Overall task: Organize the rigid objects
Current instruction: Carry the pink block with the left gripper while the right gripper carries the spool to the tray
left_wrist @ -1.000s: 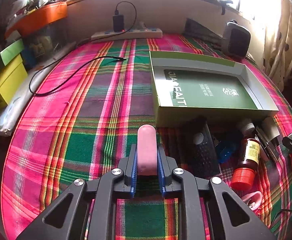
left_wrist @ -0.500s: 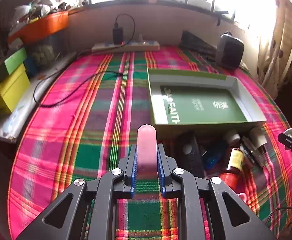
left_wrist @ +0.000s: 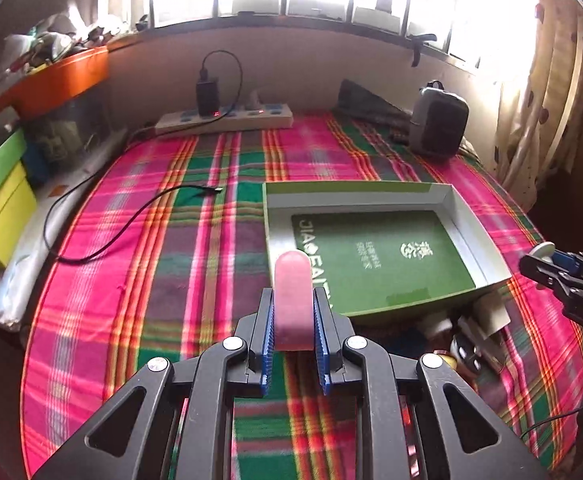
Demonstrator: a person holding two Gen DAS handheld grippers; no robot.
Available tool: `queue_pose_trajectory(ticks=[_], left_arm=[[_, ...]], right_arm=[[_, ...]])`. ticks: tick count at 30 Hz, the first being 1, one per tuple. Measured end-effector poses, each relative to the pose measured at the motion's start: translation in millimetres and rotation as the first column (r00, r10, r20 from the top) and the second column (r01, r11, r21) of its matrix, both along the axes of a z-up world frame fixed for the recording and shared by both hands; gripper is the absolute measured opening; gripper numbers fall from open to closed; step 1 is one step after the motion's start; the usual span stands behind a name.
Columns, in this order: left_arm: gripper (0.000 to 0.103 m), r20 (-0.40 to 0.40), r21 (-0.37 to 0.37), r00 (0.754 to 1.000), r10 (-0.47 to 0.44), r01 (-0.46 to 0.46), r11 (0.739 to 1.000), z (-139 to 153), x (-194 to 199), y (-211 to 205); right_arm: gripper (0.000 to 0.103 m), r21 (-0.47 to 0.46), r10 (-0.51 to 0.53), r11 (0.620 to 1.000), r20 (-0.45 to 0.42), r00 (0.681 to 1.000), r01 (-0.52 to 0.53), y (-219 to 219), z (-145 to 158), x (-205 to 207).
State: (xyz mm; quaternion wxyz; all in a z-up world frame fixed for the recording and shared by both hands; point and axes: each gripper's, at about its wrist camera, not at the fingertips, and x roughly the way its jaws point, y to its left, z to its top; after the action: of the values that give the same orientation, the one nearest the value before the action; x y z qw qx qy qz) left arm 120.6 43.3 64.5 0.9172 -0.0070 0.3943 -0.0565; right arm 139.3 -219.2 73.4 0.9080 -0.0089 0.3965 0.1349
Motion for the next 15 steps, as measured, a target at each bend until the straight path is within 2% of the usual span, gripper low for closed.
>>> queue_pose_trajectory(ticks=[8,15], left_arm=[[0.017,-0.013,-0.008,1.000,-0.027,0.027,1.000,-4,25,-13],[0.017,-0.041,-0.010,0.998,-0.044,0.043,0.999,-14,50,-23]], right_arm=[[0.044,-0.013,0.035,0.999,0.017,0.999,-0.035,14,3,30],[0.044,-0.015,0.072,0.997,-0.008,0.997,-0.072,28,-8,59]])
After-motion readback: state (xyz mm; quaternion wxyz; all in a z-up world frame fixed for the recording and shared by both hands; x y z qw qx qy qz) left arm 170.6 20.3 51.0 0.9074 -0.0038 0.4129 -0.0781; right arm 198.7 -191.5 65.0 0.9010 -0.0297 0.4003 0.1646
